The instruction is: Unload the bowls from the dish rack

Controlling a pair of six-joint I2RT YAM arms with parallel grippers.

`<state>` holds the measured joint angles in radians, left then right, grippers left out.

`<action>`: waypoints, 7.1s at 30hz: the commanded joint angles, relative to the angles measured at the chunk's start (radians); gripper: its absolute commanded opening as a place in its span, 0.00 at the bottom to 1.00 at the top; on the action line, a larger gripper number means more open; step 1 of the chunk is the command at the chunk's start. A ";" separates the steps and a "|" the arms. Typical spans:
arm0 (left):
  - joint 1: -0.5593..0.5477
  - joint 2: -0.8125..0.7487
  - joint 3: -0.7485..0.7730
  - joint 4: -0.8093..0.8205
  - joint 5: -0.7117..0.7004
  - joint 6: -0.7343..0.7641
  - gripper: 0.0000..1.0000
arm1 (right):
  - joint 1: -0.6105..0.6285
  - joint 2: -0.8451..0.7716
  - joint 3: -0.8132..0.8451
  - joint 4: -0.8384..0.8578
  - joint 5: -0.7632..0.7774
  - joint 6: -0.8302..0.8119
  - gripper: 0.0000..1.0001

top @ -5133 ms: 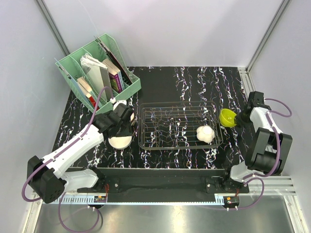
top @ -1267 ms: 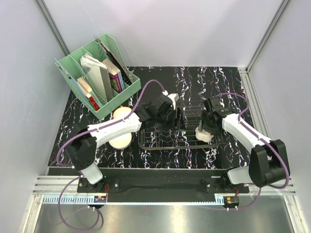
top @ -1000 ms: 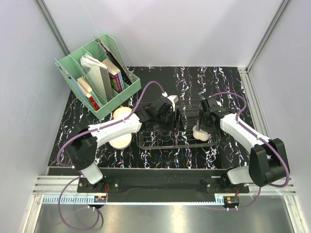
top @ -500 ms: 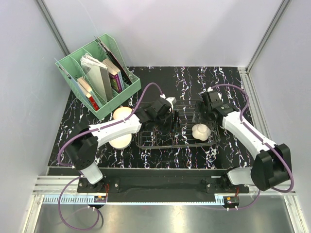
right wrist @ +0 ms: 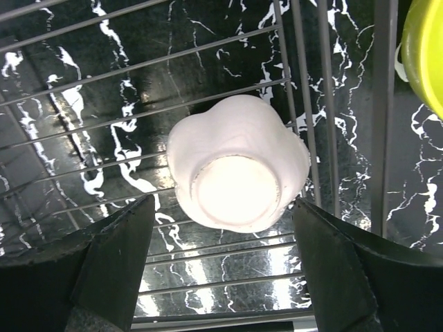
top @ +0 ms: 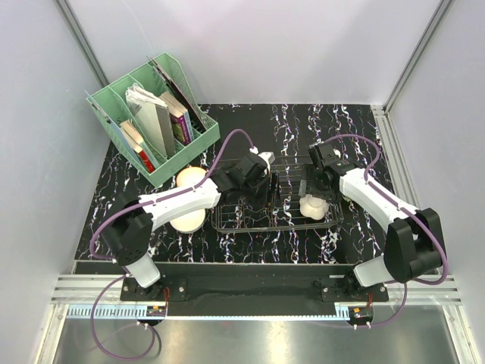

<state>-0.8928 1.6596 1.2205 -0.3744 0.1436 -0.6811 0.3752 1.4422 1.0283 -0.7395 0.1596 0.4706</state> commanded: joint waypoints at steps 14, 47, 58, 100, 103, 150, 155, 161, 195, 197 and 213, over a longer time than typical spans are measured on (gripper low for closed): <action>0.003 -0.027 -0.009 0.006 -0.021 0.014 0.62 | 0.010 0.103 0.052 0.003 0.023 -0.018 0.81; -0.001 0.005 0.085 0.000 0.037 0.022 0.63 | 0.011 -0.109 0.052 -0.026 0.035 0.011 0.84; -0.012 0.045 0.120 -0.015 0.051 0.022 0.64 | 0.010 -0.003 0.033 -0.041 0.024 -0.015 0.87; -0.003 0.155 0.165 0.060 0.152 -0.041 0.65 | 0.010 0.095 -0.048 0.094 -0.137 0.008 0.66; 0.003 0.160 0.177 0.052 0.139 -0.051 0.65 | 0.010 0.099 -0.051 0.095 -0.138 0.008 0.63; 0.061 0.275 0.089 0.367 0.263 -0.245 0.72 | 0.010 -0.295 -0.053 0.104 -0.187 0.114 0.70; 0.054 0.288 0.109 0.362 0.243 -0.238 0.72 | 0.011 -0.309 -0.054 0.100 -0.177 0.115 0.70; 0.046 0.344 0.160 0.371 0.274 -0.244 0.71 | 0.010 -0.354 -0.047 0.101 -0.180 0.119 0.70; 0.045 0.491 0.191 0.377 0.215 -0.252 0.71 | 0.008 -0.557 0.052 0.075 -0.149 0.108 0.70; 0.045 0.494 0.189 0.379 0.221 -0.259 0.71 | 0.008 -0.556 0.049 0.075 -0.147 0.108 0.70; 0.049 0.488 0.022 0.848 0.375 -0.416 0.68 | 0.008 -0.580 -0.023 0.091 -0.152 0.137 0.69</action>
<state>-0.8455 2.1281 1.2793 0.2901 0.4488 -1.0397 0.3779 0.8734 1.0168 -0.6773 0.0013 0.5961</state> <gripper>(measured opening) 0.693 0.694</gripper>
